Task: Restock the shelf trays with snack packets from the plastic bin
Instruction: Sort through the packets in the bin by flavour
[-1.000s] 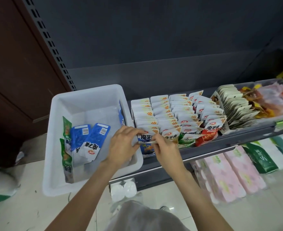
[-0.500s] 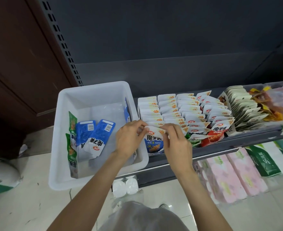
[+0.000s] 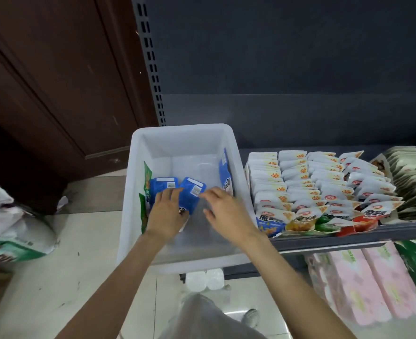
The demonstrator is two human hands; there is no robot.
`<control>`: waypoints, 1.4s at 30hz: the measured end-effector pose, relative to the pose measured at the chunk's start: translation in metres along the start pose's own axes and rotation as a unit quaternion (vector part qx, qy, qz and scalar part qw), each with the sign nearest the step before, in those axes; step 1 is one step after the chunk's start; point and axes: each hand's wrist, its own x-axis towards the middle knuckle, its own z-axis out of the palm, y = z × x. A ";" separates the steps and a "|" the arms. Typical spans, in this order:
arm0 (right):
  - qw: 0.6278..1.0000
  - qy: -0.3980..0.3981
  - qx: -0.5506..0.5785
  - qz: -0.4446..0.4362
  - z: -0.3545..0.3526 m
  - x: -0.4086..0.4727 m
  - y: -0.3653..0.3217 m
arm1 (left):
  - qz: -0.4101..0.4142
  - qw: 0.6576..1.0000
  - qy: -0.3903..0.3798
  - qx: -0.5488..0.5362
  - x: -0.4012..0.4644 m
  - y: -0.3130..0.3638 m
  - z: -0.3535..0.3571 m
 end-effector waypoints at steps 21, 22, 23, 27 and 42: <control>0.955 -0.202 -0.215 0.008 0.063 0.036 0.002 | -0.046 0.967 -0.194 0.157 0.003 0.000 -0.012; 0.957 -0.200 -0.209 0.011 0.064 0.034 0.004 | -0.048 0.972 -0.194 0.125 0.001 -0.002 -0.013; 0.960 -0.200 -0.198 0.015 0.064 0.032 0.006 | -0.055 0.978 -0.187 0.076 -0.001 -0.002 -0.016; 0.985 -0.146 -0.094 0.009 0.049 0.018 0.005 | -0.153 0.937 -0.144 -0.278 -0.012 0.003 -0.040; 0.781 0.094 0.584 0.200 -0.046 -0.046 -0.005 | -0.048 0.836 -0.089 -0.539 -0.059 0.081 -0.094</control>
